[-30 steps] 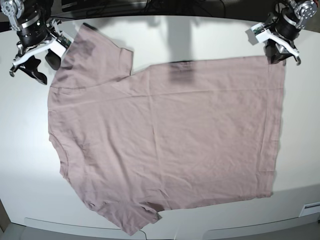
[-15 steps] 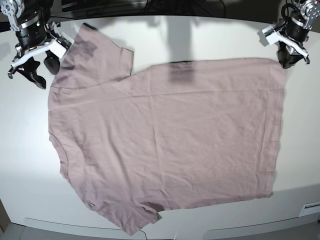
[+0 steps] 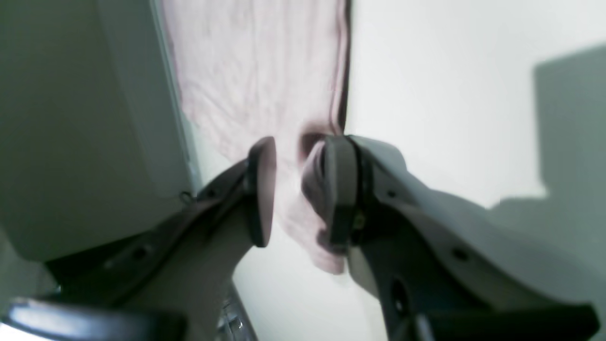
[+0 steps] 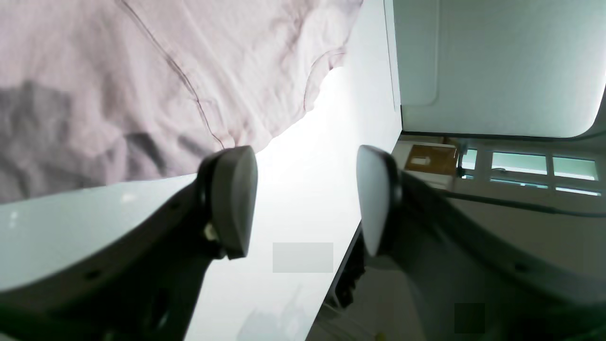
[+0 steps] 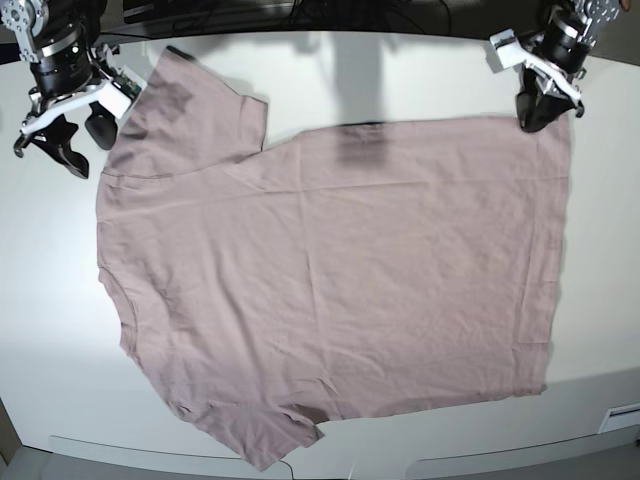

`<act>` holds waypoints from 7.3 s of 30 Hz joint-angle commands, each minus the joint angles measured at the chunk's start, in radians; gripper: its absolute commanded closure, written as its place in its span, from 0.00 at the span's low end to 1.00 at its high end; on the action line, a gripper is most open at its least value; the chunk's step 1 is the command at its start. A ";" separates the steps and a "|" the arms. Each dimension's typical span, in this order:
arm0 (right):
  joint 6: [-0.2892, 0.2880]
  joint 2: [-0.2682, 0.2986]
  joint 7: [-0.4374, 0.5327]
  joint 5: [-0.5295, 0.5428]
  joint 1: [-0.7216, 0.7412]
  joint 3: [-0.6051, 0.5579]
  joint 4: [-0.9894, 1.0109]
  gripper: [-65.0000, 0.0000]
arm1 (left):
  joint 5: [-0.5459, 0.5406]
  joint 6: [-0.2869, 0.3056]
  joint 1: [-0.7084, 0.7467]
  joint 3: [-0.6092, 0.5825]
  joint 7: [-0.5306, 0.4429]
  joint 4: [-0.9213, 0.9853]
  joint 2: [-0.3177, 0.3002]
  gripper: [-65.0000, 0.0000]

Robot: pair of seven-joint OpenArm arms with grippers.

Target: Fold the T-shirt properly

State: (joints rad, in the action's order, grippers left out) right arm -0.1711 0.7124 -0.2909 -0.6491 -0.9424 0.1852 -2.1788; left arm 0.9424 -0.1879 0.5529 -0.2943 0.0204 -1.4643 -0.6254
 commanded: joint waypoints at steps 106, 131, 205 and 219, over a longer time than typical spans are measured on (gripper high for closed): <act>-0.300 0.124 0.104 -0.081 -0.186 0.009 0.061 0.47 | -0.185 0.007 -0.069 -0.002 0.031 0.016 -0.001 1.00; 0.020 0.072 0.024 -0.362 0.087 -0.459 0.423 0.47 | -0.185 0.005 -0.071 -0.002 0.031 0.016 -0.001 1.00; -0.294 0.032 0.160 -0.081 0.183 -0.546 0.428 0.47 | -0.185 0.004 -0.071 -0.002 0.032 0.016 -0.001 1.00; -0.292 0.032 0.216 -0.216 0.183 -0.546 0.428 0.47 | -0.185 0.004 -0.071 -0.002 0.031 0.016 -0.001 1.00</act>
State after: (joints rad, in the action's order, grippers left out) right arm -0.3679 0.7425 -0.0830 -0.8948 -0.7391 -0.3431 -1.7679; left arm 0.7689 -0.1806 0.5068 -0.2962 0.0795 -1.4399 -0.6312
